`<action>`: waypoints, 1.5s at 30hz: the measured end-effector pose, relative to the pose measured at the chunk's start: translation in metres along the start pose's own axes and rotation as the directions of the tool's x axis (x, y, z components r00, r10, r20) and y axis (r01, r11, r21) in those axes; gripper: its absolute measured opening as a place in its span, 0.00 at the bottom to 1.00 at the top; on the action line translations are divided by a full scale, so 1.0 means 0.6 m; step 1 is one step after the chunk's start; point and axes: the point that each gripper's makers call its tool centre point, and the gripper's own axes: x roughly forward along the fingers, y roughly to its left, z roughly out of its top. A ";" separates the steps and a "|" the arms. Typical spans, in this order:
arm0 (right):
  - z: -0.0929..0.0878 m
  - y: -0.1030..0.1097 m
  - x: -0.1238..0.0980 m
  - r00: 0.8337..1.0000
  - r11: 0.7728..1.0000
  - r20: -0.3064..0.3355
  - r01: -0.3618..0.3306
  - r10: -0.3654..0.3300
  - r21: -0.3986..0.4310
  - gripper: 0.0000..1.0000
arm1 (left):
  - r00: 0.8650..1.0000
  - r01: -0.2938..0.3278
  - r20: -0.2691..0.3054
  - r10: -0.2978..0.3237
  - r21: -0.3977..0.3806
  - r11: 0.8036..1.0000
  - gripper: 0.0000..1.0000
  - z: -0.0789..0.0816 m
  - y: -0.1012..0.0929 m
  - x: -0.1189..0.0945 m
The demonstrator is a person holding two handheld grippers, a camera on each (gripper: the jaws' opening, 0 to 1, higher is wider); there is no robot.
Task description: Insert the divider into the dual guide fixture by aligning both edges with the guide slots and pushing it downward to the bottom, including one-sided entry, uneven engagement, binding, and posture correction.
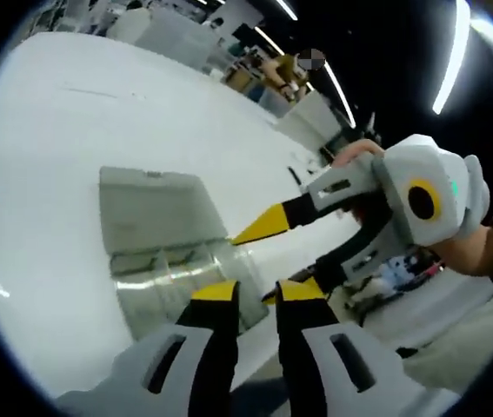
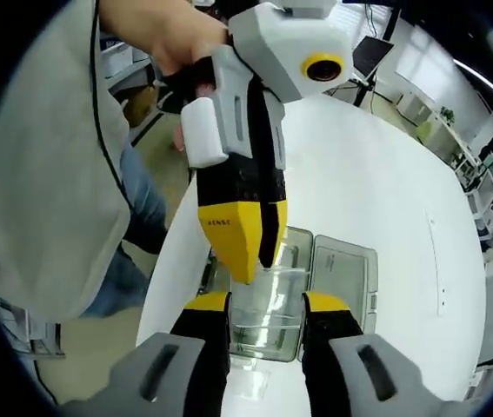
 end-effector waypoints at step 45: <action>0.016 0.002 -0.008 0.999 0.999 -0.006 0.043 -0.044 -0.027 0.27 | 1.000 0.021 0.009 -0.019 -0.230 0.973 0.00 -0.013 0.001 0.004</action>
